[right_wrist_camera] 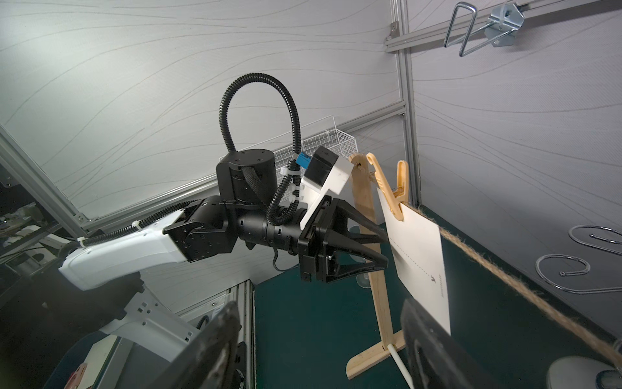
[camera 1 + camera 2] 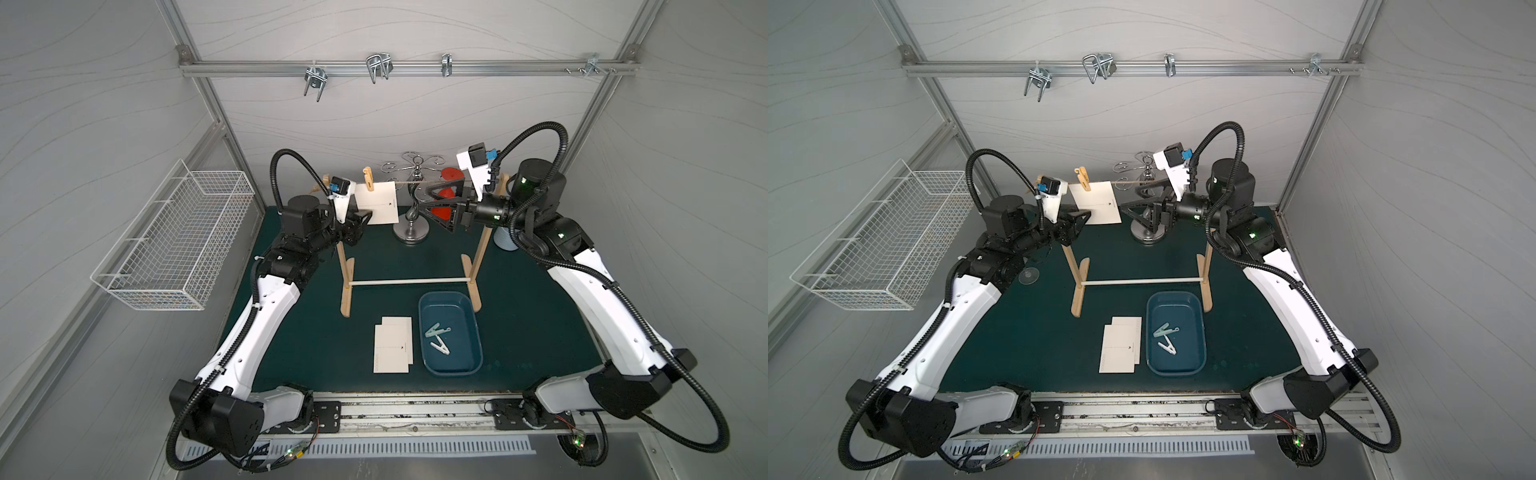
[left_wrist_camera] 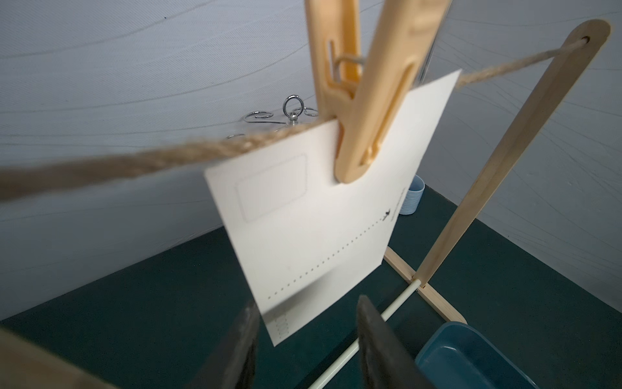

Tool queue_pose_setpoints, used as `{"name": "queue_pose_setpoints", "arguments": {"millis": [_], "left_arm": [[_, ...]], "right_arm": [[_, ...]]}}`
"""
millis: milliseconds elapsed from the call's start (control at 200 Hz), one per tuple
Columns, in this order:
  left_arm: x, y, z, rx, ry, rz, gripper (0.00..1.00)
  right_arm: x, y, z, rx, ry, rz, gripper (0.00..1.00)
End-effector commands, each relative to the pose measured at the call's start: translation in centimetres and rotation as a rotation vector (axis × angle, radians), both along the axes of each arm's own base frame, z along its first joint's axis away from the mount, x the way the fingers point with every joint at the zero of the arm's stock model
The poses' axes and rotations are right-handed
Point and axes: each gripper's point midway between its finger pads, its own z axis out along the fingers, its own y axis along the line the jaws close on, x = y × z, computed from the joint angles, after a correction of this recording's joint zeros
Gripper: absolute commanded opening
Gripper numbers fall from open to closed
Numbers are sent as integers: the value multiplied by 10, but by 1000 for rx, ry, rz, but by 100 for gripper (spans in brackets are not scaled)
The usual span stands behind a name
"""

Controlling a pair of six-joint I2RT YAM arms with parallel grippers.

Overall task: Remove the postcards from the strings
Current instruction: Pinch the postcard on the clothesline.

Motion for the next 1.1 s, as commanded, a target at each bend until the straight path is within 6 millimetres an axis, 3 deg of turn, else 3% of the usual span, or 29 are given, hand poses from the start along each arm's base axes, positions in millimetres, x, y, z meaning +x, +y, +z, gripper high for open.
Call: {"name": "queue_pose_setpoints", "arguments": {"millis": [0,600,850,1096], "left_arm": [[-5,1,25,-26,-92,-23,51],[16,19,18,-9,-78,87,53],[24,48,19,28,-83,261,54],[31,30,19,14,-85,164,54]], "right_arm": [[-6,1,10,12,-28,32,76],[0,15,13,7,-29,86,77],[-2,16,13,14,-37,92,76],[-2,16,7,8,-54,90,76]]}}
